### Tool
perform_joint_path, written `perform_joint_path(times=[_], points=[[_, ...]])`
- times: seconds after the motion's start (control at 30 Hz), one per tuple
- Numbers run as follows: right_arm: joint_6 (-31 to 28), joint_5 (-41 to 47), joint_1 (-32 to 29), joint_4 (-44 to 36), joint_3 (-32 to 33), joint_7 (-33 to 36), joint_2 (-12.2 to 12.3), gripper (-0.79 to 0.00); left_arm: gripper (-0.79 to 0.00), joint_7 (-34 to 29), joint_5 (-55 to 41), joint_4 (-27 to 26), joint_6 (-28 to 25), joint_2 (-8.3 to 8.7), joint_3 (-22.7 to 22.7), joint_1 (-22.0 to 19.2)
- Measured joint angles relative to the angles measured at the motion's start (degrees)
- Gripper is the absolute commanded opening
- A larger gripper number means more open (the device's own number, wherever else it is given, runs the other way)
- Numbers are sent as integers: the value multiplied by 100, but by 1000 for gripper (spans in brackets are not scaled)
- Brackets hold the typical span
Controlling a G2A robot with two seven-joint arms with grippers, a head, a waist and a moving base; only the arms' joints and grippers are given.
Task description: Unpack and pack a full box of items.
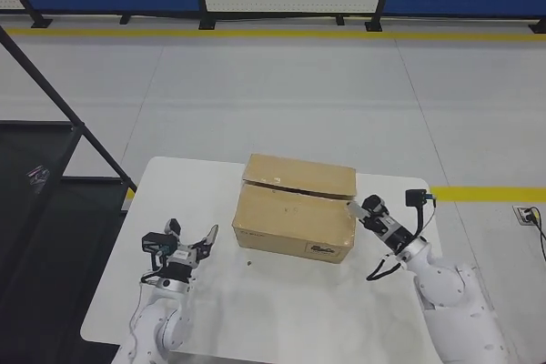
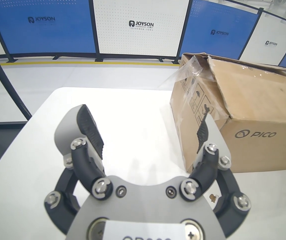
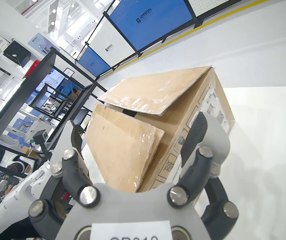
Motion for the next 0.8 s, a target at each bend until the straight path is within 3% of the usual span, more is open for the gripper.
perform_joint_path(times=[0.3, 0.7, 0.8], points=[[-610, 1158, 326, 562, -39, 1094, 84, 0, 0, -15, 21, -84, 50, -7, -24, 102], [-833, 2926, 757, 1256, -157, 2822, 204, 0, 0, -87, 96, -233, 107, -20, -13, 181], [-721, 3158, 857, 1443, -157, 2972, 231, 0, 0, -89, 116, -253, 113, -25, 1, 199]])
